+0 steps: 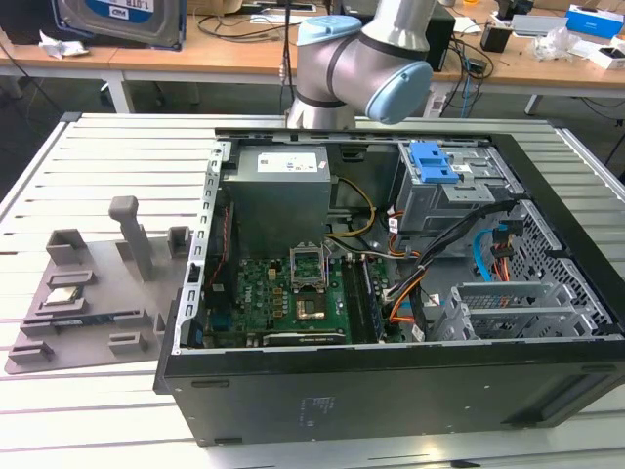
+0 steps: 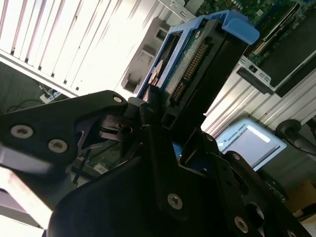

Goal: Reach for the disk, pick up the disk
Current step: 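Pick up the disk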

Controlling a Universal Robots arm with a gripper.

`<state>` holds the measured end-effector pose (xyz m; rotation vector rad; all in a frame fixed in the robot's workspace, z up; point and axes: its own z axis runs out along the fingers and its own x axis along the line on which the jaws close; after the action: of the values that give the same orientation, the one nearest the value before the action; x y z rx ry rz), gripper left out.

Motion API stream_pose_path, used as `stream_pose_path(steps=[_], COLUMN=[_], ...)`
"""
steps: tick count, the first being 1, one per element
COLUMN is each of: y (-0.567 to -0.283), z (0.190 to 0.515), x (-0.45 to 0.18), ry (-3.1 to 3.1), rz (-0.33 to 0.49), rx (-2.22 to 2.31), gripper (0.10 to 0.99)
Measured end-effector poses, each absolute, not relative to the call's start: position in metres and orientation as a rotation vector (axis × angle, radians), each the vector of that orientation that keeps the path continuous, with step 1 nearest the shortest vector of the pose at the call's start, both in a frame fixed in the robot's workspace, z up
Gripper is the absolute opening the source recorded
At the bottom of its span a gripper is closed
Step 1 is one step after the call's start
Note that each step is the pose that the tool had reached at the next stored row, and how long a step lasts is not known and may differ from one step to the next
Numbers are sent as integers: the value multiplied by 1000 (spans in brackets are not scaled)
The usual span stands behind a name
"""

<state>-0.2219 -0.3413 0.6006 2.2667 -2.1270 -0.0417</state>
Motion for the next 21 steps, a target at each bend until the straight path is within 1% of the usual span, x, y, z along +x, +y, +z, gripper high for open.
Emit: stream_pose_path(steps=[6,9,21], y=[-340,-338,-335], z=[601,601,601], x=[-199,-156,-86], ry=[-2126,-2126,-2124], rz=[-40,-39,-36], rx=[2266,2265,2264], gripper=[365,365,365])
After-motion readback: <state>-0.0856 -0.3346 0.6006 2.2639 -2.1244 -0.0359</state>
